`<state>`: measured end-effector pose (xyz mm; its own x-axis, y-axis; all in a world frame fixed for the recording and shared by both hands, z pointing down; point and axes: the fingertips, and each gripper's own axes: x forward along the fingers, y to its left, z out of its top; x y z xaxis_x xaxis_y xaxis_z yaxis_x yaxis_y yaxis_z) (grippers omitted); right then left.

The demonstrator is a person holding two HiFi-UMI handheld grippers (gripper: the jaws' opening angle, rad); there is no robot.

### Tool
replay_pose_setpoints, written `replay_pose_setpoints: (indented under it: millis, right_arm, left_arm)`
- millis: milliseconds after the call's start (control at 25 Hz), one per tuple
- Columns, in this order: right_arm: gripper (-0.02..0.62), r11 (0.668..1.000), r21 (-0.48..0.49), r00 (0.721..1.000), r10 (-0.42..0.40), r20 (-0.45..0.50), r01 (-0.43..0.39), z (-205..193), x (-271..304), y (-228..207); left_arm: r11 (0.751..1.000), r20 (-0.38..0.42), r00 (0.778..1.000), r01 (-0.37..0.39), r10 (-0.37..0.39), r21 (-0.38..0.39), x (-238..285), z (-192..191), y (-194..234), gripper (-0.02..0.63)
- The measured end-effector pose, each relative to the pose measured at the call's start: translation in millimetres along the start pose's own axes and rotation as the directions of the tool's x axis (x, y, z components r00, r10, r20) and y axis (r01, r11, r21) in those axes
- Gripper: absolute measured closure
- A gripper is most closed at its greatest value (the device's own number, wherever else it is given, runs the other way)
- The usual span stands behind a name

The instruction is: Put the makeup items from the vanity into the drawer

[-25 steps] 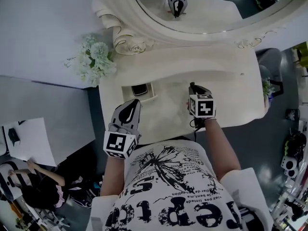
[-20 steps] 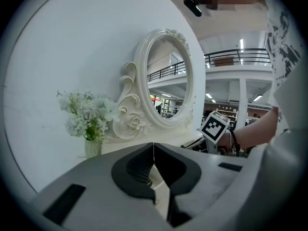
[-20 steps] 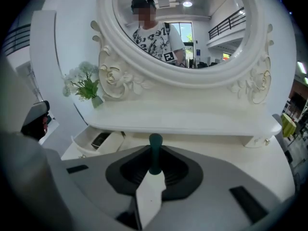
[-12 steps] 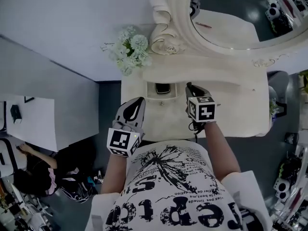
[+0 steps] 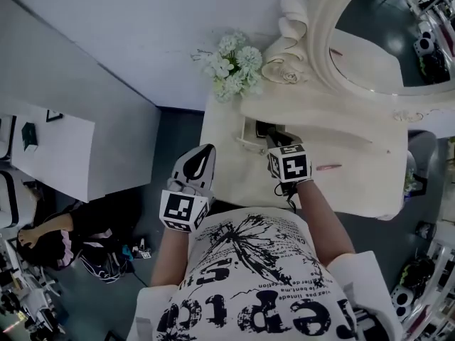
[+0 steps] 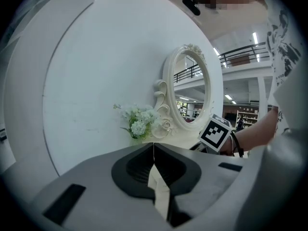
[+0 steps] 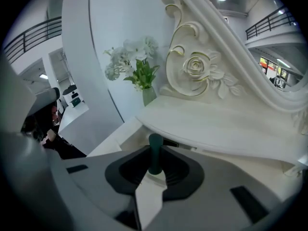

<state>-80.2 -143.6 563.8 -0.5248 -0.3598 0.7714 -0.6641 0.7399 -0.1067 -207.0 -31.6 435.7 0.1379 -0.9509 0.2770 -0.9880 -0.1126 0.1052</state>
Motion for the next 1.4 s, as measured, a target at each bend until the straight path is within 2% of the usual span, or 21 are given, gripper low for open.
replay_pose_setpoints:
  millis: [80,200,280,440,600,760,960,1200,1400]
  right_arm:
    - [0.505,1.000,-0.028,1.000,-0.007,-0.011,0.007,0.2,7.9,6.7]
    - [0.402,1.000,-0.028,1.000,0.000,-0.023,-0.001,-1.4,17.9,14.3]
    - [0.372,1.000,-0.007,1.000,0.006,-0.021,-0.006,-1.0,19.5,16.7]
    - [0.357,1.000,0.021,1.000,0.015,-0.010,-0.015,-2.1,15.0,16.6]
    - [0.357,1.000,0.028,1.000,-0.010,0.012,0.009,-0.4,5.7,8.2]
    - [0.357,0.997,0.057,0.997,-0.060,0.051,0.057,1.1,-14.3,-11.1]
    - [0.357,0.975,0.156,0.984,-0.168,0.061,0.157,-20.4,-42.6,-56.8]
    - [0.357,0.920,0.283,0.956,-0.291,0.028,0.271,-64.2,-80.0,-110.4]
    - [0.357,0.854,0.389,0.930,-0.365,-0.029,0.347,-111.2,-105.7,-144.4]
  left_arm:
    - [1.000,-0.006,1.000,-0.022,0.022,-0.008,-7.3,-4.9,7.8,0.586]
    - [0.998,-0.017,0.999,-0.051,0.051,-0.023,-16.9,-12.6,18.4,0.586]
    - [0.997,-0.022,0.998,-0.066,0.065,-0.026,-20.7,-14.3,24.3,0.586]
    - [0.996,-0.021,0.997,-0.079,0.078,-0.036,-21.7,-13.8,31.3,0.586]
    - [0.998,-0.011,0.998,-0.058,0.057,-0.033,-16.7,-10.1,28.1,0.586]
    - [1.000,-0.008,1.000,-0.005,0.005,-0.018,-3.3,-6.8,15.5,0.586]
    - [0.995,-0.017,0.995,0.102,-0.102,0.008,24.2,-3.3,-11.0,0.586]
    - [0.972,-0.034,0.973,0.231,-0.230,0.033,63.2,1.1,-52.4,0.586]
    - [0.937,-0.070,0.938,0.344,-0.341,0.050,92.9,-1.8,-94.8,0.586]
